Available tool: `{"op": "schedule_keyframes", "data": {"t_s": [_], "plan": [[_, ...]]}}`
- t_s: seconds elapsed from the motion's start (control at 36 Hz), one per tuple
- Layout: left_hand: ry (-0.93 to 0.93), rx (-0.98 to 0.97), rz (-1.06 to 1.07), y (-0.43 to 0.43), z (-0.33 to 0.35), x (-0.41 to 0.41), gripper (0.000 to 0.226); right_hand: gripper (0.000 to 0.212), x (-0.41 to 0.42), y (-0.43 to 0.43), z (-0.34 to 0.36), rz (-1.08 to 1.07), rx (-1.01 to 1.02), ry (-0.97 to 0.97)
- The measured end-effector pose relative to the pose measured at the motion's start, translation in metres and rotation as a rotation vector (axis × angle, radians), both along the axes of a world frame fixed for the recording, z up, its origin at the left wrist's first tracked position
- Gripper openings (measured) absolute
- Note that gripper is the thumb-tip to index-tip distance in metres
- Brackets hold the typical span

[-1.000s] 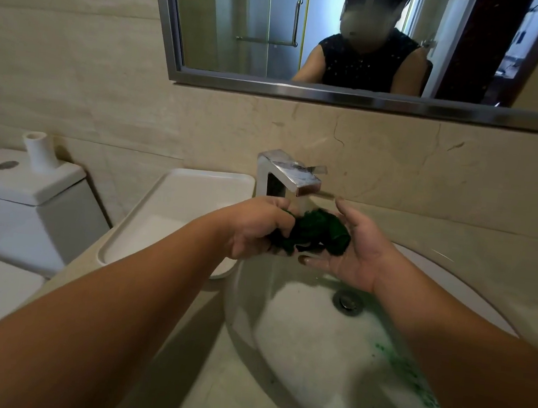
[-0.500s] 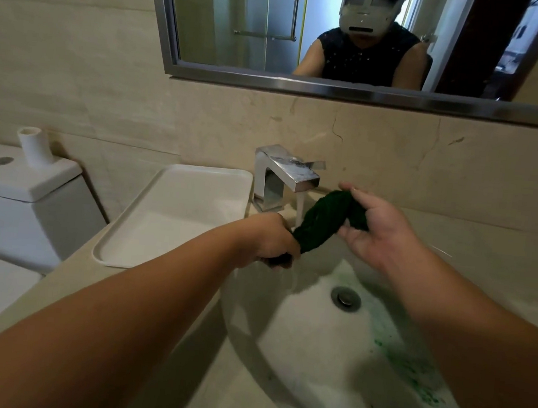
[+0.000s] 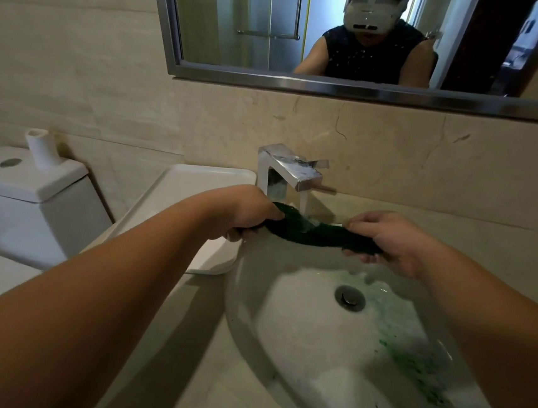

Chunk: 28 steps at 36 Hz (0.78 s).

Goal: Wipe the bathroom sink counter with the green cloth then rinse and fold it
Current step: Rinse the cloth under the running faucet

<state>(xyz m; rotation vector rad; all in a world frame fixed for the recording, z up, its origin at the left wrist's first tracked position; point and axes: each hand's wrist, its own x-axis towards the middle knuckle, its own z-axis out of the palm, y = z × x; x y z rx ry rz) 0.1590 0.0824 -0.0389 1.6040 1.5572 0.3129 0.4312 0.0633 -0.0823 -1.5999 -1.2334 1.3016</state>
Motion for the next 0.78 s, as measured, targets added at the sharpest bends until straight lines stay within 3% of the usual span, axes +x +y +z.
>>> {"op": "schedule_keyframes", "data": {"t_s": [0.11, 0.17, 0.31, 0.44, 0.56, 0.69, 0.78], "plan": [[-0.119, 0.014, 0.004, -0.003, 0.003, -0.002, 0.049, 0.024, -0.002, 0.001, -0.012, 0.146, -0.081, 0.051], [-0.14, 0.033, 0.01, -0.006, 0.005, 0.001, 0.041, 0.028, -0.002, 0.001, -0.018, 0.213, -0.131, 0.095], [-0.272, 0.046, 0.022, -0.01, 0.011, 0.004, 0.025, 0.035, -0.015, -0.003, -0.037, 0.22, -0.147, -0.028], [-0.383, 0.044, 0.043, -0.016, 0.013, 0.006, 0.02, 0.019, -0.042, -0.003, -0.052, 0.221, -0.141, -0.136], [-0.414, 0.038, 0.053, -0.019, 0.012, 0.004, 0.025, 0.025, -0.06, -0.001, -0.067, 0.202, -0.127, -0.191], [-0.452, 0.032, 0.006, -0.016, 0.009, -0.005, 0.02, 0.02, -0.076, 0.0, -0.077, 0.142, -0.166, -0.058], [-0.438, 0.004, -0.065, -0.014, 0.009, -0.012, 0.02, 0.036, -0.082, 0.004, -0.08, 0.004, -0.23, 0.151]]}}
